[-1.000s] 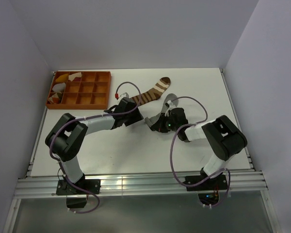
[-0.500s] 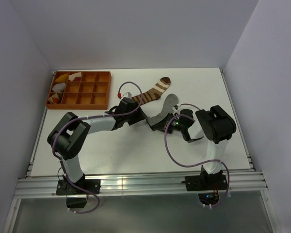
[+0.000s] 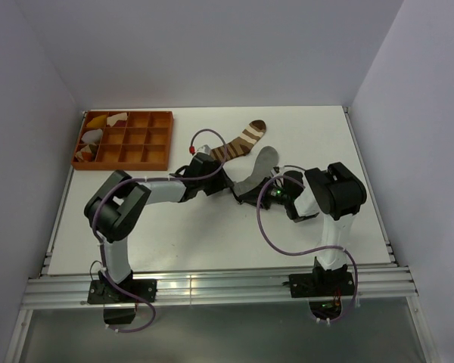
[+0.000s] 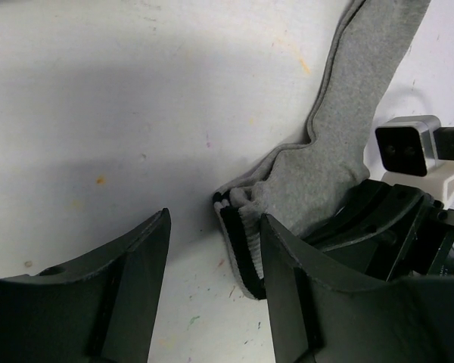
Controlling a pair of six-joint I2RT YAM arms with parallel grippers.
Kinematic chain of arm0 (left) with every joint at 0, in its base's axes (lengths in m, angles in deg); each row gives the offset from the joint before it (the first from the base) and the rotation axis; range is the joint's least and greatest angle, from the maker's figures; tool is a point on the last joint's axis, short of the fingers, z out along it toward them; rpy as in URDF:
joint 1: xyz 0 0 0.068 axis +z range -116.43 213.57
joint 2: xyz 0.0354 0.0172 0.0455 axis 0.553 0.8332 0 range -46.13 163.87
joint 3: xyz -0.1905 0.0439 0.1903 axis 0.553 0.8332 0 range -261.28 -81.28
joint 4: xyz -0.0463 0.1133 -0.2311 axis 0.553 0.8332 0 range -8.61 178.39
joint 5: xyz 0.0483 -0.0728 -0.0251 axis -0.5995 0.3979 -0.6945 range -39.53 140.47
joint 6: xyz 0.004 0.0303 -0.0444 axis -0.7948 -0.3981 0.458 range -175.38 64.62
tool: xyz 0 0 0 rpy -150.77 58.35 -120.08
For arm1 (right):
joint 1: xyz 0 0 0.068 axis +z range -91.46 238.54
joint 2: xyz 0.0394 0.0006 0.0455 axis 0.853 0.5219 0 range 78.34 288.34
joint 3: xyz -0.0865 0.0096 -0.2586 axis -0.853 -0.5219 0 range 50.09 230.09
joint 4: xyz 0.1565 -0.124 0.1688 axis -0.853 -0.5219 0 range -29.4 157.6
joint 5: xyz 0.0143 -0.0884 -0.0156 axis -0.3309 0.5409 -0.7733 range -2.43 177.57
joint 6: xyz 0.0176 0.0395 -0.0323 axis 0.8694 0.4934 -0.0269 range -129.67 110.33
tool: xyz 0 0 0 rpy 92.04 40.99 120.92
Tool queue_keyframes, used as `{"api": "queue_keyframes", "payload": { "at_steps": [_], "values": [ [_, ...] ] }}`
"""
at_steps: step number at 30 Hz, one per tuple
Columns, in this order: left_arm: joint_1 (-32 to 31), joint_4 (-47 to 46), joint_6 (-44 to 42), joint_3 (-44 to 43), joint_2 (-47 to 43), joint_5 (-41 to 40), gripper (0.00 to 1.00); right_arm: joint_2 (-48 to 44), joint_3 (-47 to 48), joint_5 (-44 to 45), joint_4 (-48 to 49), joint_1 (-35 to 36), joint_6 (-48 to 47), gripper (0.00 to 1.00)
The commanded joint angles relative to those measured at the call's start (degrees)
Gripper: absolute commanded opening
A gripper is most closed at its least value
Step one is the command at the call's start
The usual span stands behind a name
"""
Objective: Roll the socks
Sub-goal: Roll the sock at the center of the board.
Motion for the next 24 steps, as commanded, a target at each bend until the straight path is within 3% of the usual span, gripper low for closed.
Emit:
{"api": "queue_keyframes", "payload": {
  "at_steps": [1,18,24],
  "values": [
    [-0.3,-1.2,-0.6,-2.5,2.2,1.2,0.55,1.4,0.1,-0.4,-1.1,-0.5,0.3,0.0],
    [-1.5,1.3,-1.3,-3.9,4.0,0.3,0.51,1.3,1.5,0.0,-5.1,-0.9,-2.0,0.0],
    [-1.8,4.0,-1.4,-5.5,5.4,-0.5,0.37,1.3,1.9,0.0,-5.6,-0.9,-2.4,0.0]
  ]
}}
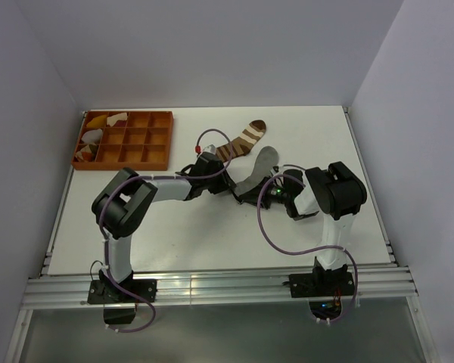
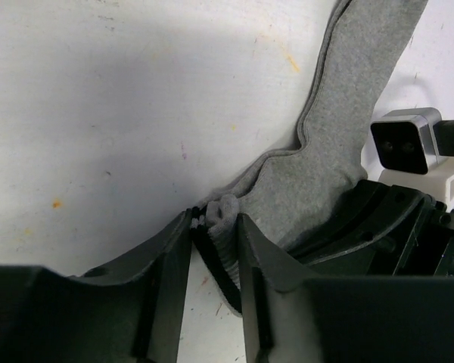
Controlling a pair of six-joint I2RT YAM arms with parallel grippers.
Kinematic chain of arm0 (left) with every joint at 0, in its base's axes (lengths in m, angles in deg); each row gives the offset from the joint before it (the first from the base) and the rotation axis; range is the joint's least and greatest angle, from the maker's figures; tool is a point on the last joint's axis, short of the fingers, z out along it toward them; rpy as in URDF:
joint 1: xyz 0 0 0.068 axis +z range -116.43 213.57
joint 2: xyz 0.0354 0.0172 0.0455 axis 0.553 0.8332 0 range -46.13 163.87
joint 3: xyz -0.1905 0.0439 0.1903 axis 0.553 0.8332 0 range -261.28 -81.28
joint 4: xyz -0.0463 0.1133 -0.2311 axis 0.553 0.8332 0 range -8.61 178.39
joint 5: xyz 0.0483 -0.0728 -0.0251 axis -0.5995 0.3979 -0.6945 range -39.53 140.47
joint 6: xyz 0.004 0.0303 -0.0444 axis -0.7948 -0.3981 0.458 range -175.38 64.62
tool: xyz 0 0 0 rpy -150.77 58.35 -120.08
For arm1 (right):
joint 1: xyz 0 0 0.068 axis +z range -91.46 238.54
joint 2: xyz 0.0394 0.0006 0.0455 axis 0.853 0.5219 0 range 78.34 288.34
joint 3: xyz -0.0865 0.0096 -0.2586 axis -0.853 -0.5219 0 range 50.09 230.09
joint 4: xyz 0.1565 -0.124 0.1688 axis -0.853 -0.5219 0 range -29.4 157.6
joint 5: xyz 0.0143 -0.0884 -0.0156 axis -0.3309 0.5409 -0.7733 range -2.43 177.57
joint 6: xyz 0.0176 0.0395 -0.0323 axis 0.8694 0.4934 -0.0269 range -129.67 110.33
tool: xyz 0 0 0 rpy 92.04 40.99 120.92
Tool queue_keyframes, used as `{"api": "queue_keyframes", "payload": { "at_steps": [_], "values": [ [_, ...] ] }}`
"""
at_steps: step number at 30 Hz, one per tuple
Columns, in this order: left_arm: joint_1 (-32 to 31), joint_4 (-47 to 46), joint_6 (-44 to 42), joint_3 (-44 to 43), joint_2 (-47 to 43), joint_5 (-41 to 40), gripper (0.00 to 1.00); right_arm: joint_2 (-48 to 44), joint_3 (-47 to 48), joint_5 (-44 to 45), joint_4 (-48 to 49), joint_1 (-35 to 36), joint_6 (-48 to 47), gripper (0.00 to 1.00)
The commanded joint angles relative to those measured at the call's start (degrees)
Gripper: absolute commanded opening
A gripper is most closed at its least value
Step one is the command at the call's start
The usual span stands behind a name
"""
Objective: Roll the socks
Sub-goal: Roll the sock at the center of the board.
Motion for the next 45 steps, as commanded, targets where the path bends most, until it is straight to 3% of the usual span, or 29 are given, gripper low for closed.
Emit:
{"api": "queue_keyframes", "payload": {
  "at_steps": [1,8,11,16,21,28,38,45],
  "values": [
    [-0.6,4.1,-1.3,-2.2,2.4,-1.2,0.35,1.1,0.8,1.3,-4.0,-0.3,-2.1,0.0],
    [-1.8,7.2,-2.9,-5.1,3.7,-2.3,0.08,-0.7,1.2,2.6,-8.1,-0.3,-6.0,0.01],
    [-2.3,10.3,-3.9,-6.9,4.0,-2.7,0.0,-3.1,1.7,4.5,-12.3,-0.3,-9.6,0.09],
    [-2.4,18.1,-4.4,-8.4,3.6,-8.1,0.0,-12.9,3.8,9.0,-24.1,0.0,-19.3,0.31],
    [-2.4,21.4,-5.2,-8.2,2.7,-10.2,0.0,-22.1,6.2,17.7,-33.3,2.7,-31.4,0.39],
    [-2.4,24.7,-8.2,-9.8,2.0,-11.4,0.0,-30.3,7.5,37.5,-39.6,15.3,-46.8,0.52],
    [-2.5,26.3,-10.1,-10.8,0.9,-10.8,0.0,-27.0,8.2,50.8,-38.0,25.4,-53.8,0.54],
    [-2.4,26.7,-10.5,-11.4,1.1,-9.9,0.0,-25.0,8.9,54.9,-36.5,29.7,-57.9,0.54]
  ]
}}
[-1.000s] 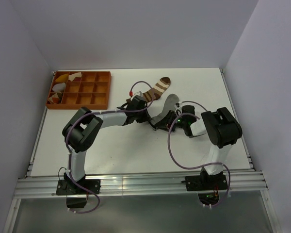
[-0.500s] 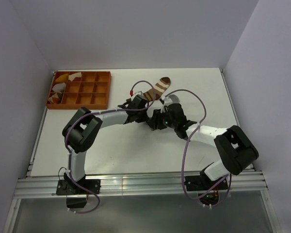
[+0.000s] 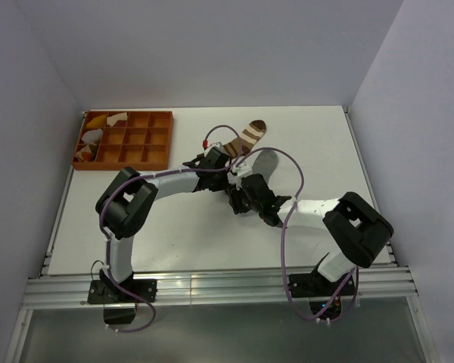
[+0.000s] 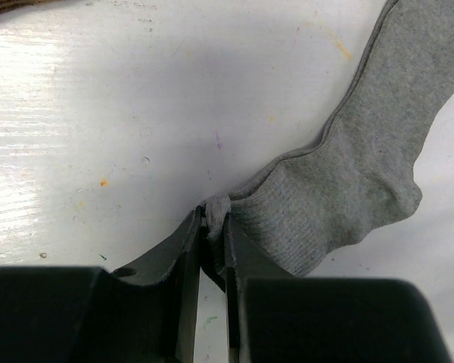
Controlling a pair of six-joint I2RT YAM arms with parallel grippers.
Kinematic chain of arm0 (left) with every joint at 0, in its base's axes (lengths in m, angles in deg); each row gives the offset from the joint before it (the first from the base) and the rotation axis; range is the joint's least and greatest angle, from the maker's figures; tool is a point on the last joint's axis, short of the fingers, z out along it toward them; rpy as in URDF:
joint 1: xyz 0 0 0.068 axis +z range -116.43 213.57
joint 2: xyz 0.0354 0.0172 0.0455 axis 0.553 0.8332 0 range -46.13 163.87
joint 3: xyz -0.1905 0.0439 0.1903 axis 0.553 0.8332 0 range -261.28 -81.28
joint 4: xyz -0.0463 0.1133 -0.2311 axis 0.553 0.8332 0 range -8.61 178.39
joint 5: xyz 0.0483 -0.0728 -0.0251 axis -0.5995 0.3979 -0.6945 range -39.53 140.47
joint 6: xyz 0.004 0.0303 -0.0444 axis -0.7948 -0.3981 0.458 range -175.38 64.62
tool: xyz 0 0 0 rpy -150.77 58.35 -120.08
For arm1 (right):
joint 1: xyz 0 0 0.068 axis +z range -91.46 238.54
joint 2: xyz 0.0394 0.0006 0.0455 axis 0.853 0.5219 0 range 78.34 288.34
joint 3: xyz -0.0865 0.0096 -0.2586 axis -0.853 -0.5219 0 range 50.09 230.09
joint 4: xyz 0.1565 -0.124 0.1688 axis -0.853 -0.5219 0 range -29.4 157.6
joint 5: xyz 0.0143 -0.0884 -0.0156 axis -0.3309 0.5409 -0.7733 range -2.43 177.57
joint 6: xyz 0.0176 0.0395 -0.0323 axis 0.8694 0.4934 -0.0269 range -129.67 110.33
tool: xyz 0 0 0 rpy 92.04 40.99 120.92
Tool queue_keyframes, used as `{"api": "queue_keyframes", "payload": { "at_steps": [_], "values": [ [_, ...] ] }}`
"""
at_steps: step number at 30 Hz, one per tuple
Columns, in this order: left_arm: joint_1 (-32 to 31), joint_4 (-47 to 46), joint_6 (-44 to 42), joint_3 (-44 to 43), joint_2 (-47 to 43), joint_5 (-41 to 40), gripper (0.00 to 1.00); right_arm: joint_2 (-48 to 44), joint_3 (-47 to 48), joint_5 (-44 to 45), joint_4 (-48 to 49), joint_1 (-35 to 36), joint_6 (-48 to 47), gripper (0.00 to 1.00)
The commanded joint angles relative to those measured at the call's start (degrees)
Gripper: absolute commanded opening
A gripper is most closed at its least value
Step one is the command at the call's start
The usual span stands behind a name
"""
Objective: Roll the socks
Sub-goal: Roll the sock at the center of the board.
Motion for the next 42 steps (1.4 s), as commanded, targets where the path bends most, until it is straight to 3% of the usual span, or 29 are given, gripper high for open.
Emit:
{"api": "queue_keyframes", "payload": {
  "at_steps": [1,9,26,32,37,42],
  "values": [
    [-0.1,6.0,-2.8,-0.4,-0.3,-1.1,0.0,1.3,3.0,4.9,2.6,1.7,-3.9,0.54],
    [-0.1,6.4,-3.1,-0.6,-0.3,-1.0,0.0,0.7,2.0,11.5,4.6,4.5,-5.6,0.54],
    [-0.1,6.4,-2.7,-0.6,-0.4,-0.2,0.0,7.4,5.5,11.1,3.3,7.9,-7.2,0.51],
    [-0.1,6.7,-2.2,-0.6,-0.3,0.3,0.0,9.4,6.1,15.3,2.3,10.0,-5.8,0.44],
    [0.0,6.9,-1.2,-0.8,0.1,0.6,0.0,10.9,6.5,17.8,1.2,11.2,-4.4,0.29],
    [0.4,6.5,0.1,-0.3,0.4,1.1,0.01,10.7,6.1,15.4,0.6,12.4,-2.0,0.3]
  ]
}}
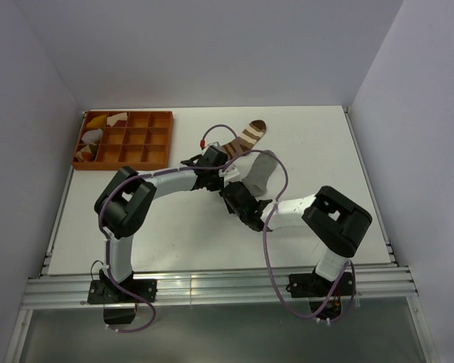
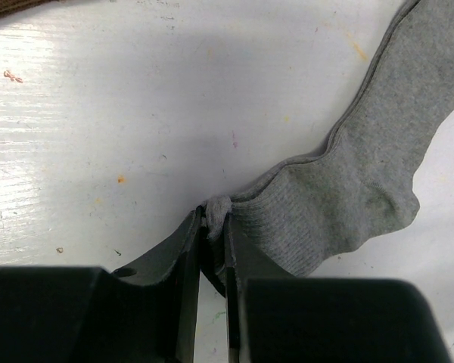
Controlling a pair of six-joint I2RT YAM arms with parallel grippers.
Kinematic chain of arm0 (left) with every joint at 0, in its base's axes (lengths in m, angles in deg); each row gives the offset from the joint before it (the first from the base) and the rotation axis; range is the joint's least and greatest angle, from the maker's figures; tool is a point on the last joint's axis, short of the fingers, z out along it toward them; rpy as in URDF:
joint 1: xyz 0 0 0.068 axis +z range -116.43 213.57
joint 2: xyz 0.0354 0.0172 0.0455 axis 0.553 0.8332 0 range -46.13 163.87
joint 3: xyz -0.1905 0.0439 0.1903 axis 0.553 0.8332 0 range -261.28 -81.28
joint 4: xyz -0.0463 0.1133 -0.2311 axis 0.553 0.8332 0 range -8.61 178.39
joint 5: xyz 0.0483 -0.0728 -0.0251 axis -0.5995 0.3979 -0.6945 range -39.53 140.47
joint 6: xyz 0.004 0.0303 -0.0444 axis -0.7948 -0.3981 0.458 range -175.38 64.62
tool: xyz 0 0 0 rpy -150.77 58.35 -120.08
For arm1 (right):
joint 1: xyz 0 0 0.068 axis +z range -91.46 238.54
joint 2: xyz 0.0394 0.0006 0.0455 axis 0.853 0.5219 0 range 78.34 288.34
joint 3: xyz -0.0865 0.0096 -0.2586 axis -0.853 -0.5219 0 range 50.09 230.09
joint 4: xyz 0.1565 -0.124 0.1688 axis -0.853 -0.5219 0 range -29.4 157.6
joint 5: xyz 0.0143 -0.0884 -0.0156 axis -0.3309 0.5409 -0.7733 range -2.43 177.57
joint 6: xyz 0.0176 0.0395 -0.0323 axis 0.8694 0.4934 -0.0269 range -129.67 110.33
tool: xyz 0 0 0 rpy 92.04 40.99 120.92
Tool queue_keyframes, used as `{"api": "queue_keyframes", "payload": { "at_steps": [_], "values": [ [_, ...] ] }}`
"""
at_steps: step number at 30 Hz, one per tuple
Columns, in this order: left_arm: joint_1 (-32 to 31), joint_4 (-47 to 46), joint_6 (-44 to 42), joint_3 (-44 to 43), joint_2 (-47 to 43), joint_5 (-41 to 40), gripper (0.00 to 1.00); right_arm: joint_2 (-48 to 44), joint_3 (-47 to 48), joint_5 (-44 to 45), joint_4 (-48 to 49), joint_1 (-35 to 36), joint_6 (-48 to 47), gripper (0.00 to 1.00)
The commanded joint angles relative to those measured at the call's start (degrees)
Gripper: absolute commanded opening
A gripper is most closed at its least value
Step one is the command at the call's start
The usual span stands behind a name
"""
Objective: Roll the socks
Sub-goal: Roll the sock at the center of the board.
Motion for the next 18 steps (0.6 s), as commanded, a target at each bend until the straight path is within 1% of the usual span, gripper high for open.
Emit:
{"api": "queue_keyframes", "payload": {
  "at_steps": [1,5,13,14,16,17,18],
  "values": [
    [-0.5,4.2,-0.2,0.3,0.3,-0.1,0.0,1.2,1.0,-4.7,-2.3,3.2,-1.4,0.3],
    [0.1,3.6,1.1,1.1,-0.2,0.6,0.0,1.1,1.2,-5.0,-3.6,3.2,-0.4,0.33],
    [0.3,3.8,2.4,0.5,-0.1,1.3,0.0,5.0,3.8,-3.6,-7.4,4.3,0.3,0.34],
    [0.3,3.8,2.7,0.5,-0.1,1.3,0.0,5.4,4.5,-3.2,-8.0,4.4,0.5,0.3],
    [0.3,3.4,3.2,0.9,-0.2,1.4,0.0,6.1,4.8,-2.3,-9.1,4.4,1.2,0.18],
    [0.4,2.9,3.8,1.3,-0.7,1.3,0.0,6.0,4.8,-1.8,-9.6,4.4,2.1,0.05],
    [0.4,2.5,4.1,1.8,-0.9,1.2,0.0,5.5,4.7,-1.8,-9.8,4.4,2.3,0.0]
  ]
}}
